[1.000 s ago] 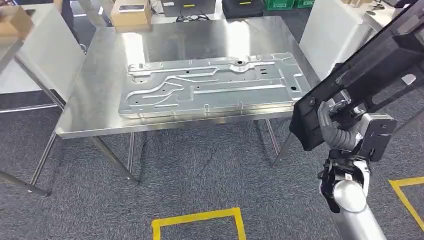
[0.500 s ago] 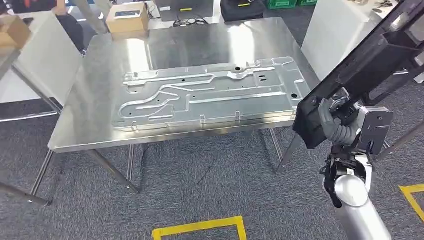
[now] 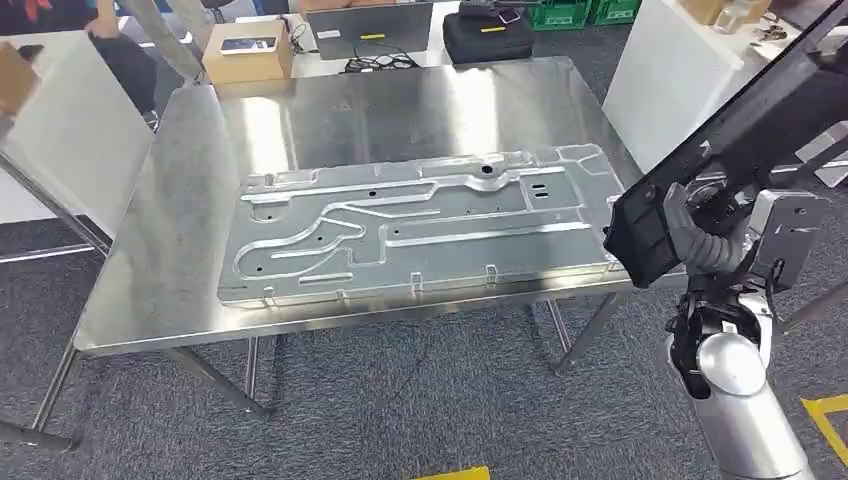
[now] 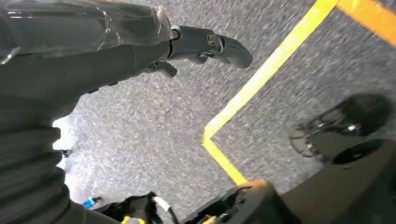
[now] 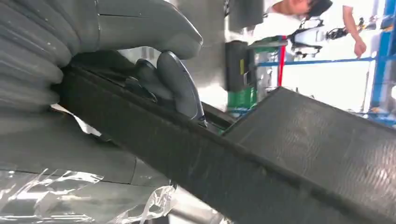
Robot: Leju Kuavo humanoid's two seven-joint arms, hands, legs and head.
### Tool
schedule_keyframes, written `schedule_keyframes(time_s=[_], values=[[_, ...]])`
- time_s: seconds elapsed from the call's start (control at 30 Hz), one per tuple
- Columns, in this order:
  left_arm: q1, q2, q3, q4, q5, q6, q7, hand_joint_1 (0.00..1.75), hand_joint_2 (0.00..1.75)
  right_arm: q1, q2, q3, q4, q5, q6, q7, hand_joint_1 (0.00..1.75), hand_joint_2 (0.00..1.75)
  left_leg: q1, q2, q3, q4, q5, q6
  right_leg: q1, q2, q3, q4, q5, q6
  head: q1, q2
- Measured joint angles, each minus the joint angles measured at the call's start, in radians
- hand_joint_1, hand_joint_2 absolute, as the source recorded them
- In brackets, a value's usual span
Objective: Take the parts from the cabinet and place them on the table.
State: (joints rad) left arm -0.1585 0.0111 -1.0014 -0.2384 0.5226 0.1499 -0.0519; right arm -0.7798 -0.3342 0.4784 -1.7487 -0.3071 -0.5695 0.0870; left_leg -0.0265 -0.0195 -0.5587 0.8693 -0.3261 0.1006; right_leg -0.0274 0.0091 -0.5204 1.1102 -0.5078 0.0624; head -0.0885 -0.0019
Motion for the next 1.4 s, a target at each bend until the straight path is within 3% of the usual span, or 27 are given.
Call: schedule_keyframes(time_s=[0.07,0.1,0.13,0.17,0.2,0.27,0.33,0.4,0.43,0.5,0.57,0.6,0.67,0.73,0.77,0.8,0.9,0.97,1.03,1.07,1.13,1.17,1.2,1.23,1.27,1.3,1.4], values=[[0.007,0.0,0.005,0.0,0.01,0.007,-0.002,0.0,1.75,0.0,-0.015,0.0,0.003,-0.007,-0.003,0.005,1.75,1.75,-0.001,-0.001,0.027,0.0,-0.025,0.004,0.004,0.0,-0.102,0.123,-0.087,0.003,0.0,0.0],[0.012,0.0,0.01,0.0,0.016,0.009,-0.004,0.0,1.75,0.0,-0.021,0.0,0.005,-0.008,-0.005,0.01,1.75,1.75,-0.002,-0.003,0.043,0.0,-0.039,0.004,0.004,0.0,-0.13,0.13,-0.119,0.004,0.0,0.0],[0.016,0.0,0.014,0.0,0.021,0.011,-0.005,0.0,1.75,-0.002,-0.027,0.0,0.008,-0.008,-0.008,0.014,1.75,1.75,-0.003,-0.004,0.062,0.0,-0.053,0.004,0.004,0.0,-0.14,0.105,-0.123,0.003,0.0,0.0],[0.02,0.0,0.018,0.0,0.024,0.012,-0.006,0.0,1.75,-0.003,-0.031,0.0,0.01,-0.006,-0.009,0.018,1.75,1.75,-0.004,-0.006,0.081,0.0,-0.067,0.003,0.004,0.0,-0.136,0.051,-0.1,0.002,0.0,0.0],[0.022,0.0,0.021,0.0,0.027,0.013,-0.007,0.0,1.75,-0.006,-0.038,0.0,0.011,0.0,-0.01,0.021,1.75,1.75,-0.004,-0.007,0.103,0.0,-0.083,0.001,0.005,-0.001,-0.12,-0.031,-0.04,0.0,0.0,0.0],[0.022,-0.002,0.022,0.0,0.032,0.01,-0.011,0.0,1.75,-0.009,-0.053,-0.001,0.013,-0.007,-0.005,0.033,1.75,1.75,-0.009,-0.008,0.136,0.002,-0.112,-0.007,0.008,-0.006,-0.1,-0.195,0.14,-0.006,0.001,0.0],[0.023,-0.002,0.023,0.0,0.033,0.005,-0.011,0.0,1.75,-0.009,-0.067,-0.006,0.013,-0.027,0.006,0.042,1.75,1.75,-0.016,-0.01,0.153,-0.021,-0.14,-0.017,0.014,-0.006,-0.078,-0.209,0.125,-0.012,0.002,0.0],[0.027,-0.003,0.023,0.0,0.034,0.005,-0.016,0.0,1.75,-0.008,-0.073,-0.01,0.012,-0.039,0.02,0.043,1.75,1.75,-0.017,-0.009,0.173,0.003,-0.133,-0.02,0.0,0.0,-0.054,-0.219,0.142,-0.023,0.003,0.0],[0.026,-0.002,0.024,0.0,0.034,0.006,-0.017,0.0,1.75,-0.008,-0.079,-0.01,0.011,-0.032,0.028,0.049,1.75,1.75,-0.018,-0.004,0.164,0.034,-0.138,-0.028,-0.001,-0.003,-0.04,-0.218,0.15,-0.03,0.003,0.0],[0.021,-0.004,0.024,0.0,0.035,0.007,-0.021,0.0,1.75,-0.013,-0.09,-0.011,0.011,-0.003,0.032,0.068,1.75,1.75,-0.007,-0.001,0.067,0.198,-0.164,-0.051,-0.005,-0.004,-0.022,-0.218,0.134,-0.039,0.003,0.0],[0.022,-0.004,0.025,0.0,0.038,0.009,-0.021,0.0,1.75,-0.016,-0.095,-0.008,0.011,0.043,0.032,0.098,1.75,1.75,0.005,0.0,-0.046,0.341,-0.244,-0.062,-0.005,-0.008,-0.008,-0.218,0.115,-0.038,0.003,0.0],[0.025,-0.003,0.025,0.0,0.039,0.01,-0.021,0.0,1.75,-0.015,-0.098,-0.008,0.011,0.06,0.031,0.111,1.75,1.75,0.008,0.001,-0.079,0.366,-0.273,-0.063,-0.005,-0.009,0.003,-0.218,0.104,-0.038,0.003,0.0],[0.03,-0.003,0.027,0.0,0.04,0.011,-0.02,0.0,1.75,-0.02,-0.103,-0.007,0.011,0.084,0.032,0.128,1.75,1.75,0.005,0.001,-0.087,0.293,-0.252,-0.057,-0.001,-0.018,0.034,-0.218,0.08,-0.036,0.003,0.0],[0.029,-0.003,0.03,0.0,0.04,0.011,-0.017,0.0,1.75,-0.029,-0.108,-0.007,0.01,0.104,0.041,0.145,1.75,1.75,-0.008,0.024,-0.049,0.124,-0.127,-0.023,0.006,-0.032,0.071,-0.224,0.056,-0.037,0.003,0.0],[0.03,-0.002,0.033,0.001,0.041,0.011,-0.015,0.0,1.75,-0.031,-0.115,-0.007,0.01,0.119,0.047,0.153,1.75,1.75,-0.026,0.07,-0.032,0.043,-0.032,0.001,0.002,-0.04,0.083,-0.236,0.048,-0.036,0.003,0.0],[0.03,0.001,0.035,0.002,0.042,0.011,-0.013,0.0,1.75,-0.039,-0.12,-0.005,0.01,0.133,0.055,0.162,1.75,1.75,-0.046,0.069,-0.033,-0.001,-0.007,0.009,0.011,-0.041,0.1,-0.239,0.038,-0.027,0.003,0.0],[0.029,0.001,0.04,0.002,0.044,0.007,-0.009,0.0,1.75,-0.056,-0.122,0.005,0.009,0.198,0.083,0.186,1.75,1.75,-0.032,0.05,-0.009,-0.015,-0.021,0.009,0.01,-0.059,0.133,-0.234,0.038,-0.013,0.003,0.0],[0.03,0.0,0.041,0.002,0.046,0.006,-0.01,0.0,1.75,-0.064,-0.12,0.013,0.009,0.234,0.095,0.191,1.75,1.75,-0.021,0.028,0.029,-0.017,-0.017,0.016,0.013,-0.037,0.097,-0.156,0.022,-0.005,0.004,0.0],[0.022,-0.003,0.042,0.002,0.046,0.003,-0.01,0.0,1.75,-0.07,-0.119,0.031,0.009,0.267,0.111,0.187,1.75,1.75,-0.018,0.022,0.047,-0.016,-0.027,0.027,0.011,-0.016,-0.011,0.013,-0.015,0.001,0.003,0.0],[0.022,-0.005,0.042,0.002,0.047,0.002,-0.01,0.0,1.75,-0.069,-0.119,0.037,0.009,0.279,0.121,0.185,1.75,1.75,-0.016,0.012,0.056,-0.015,-0.032,0.027,0.01,-0.014,-0.063,0.078,-0.057,0.004,0.004,0.0],[0.024,-0.006,0.042,0.002,0.052,-0.003,-0.005,0.0,1.75,-0.066,-0.108,0.059,0.011,0.297,0.155,0.166,1.75,1.75,-0.012,-0.007,0.082,-0.014,-0.057,0.022,0.006,-0.014,-0.129,0.109,-0.13,0.012,0.003,0.0],[0.025,-0.007,0.042,0.002,0.052,-0.005,-0.005,0.0,1.75,-0.065,-0.1,0.069,0.013,0.302,0.174,0.155,1.75,1.75,-0.009,-0.015,0.099,-0.014,-0.07,0.018,0.004,-0.014,-0.138,0.073,-0.133,0.014,0.003,0.0],[0.025,-0.007,0.042,0.002,0.052,-0.008,-0.005,0.0,1.75,-0.063,-0.092,0.08,0.013,0.312,0.191,0.143,1.75,1.75,-0.007,-0.022,0.117,-0.013,-0.085,0.013,0.002,-0.014,-0.137,0.011,-0.11,0.016,0.003,0.0],[0.025,-0.007,0.042,0.002,0.052,-0.01,-0.005,0.0,1.75,-0.063,-0.083,0.093,0.014,0.323,0.206,0.132,1.75,1.75,-0.005,-0.026,0.136,-0.013,-0.102,0.008,-0.001,-0.014,-0.132,-0.066,-0.032,0.017,0.003,0.0],[0.027,-0.007,0.042,0.002,0.051,-0.01,-0.005,0.0,1.75,-0.057,-0.075,0.105,0.016,0.333,0.217,0.128,1.75,1.75,-0.006,-0.028,0.133,-0.017,-0.117,0.001,-0.004,-0.013,-0.127,-0.144,0.099,0.018,0.003,0.0],[0.023,-0.006,0.042,0.002,0.049,-0.011,-0.004,0.0,1.75,-0.058,-0.066,0.118,0.018,0.343,0.229,0.125,1.75,1.75,-0.01,-0.034,0.155,0.0,-0.134,-0.003,-0.003,-0.013,-0.136,-0.226,0.18,0.013,0.004,0.0],[0.02,-0.006,0.042,0.002,0.048,-0.013,-0.004,0.0,1.75,-0.061,-0.038,0.146,0.022,0.359,0.248,0.123,1.75,1.75,-0.011,-0.037,0.183,-0.011,-0.145,-0.023,-0.002,-0.018,-0.105,-0.225,0.203,-0.02,0.004,0.0]])
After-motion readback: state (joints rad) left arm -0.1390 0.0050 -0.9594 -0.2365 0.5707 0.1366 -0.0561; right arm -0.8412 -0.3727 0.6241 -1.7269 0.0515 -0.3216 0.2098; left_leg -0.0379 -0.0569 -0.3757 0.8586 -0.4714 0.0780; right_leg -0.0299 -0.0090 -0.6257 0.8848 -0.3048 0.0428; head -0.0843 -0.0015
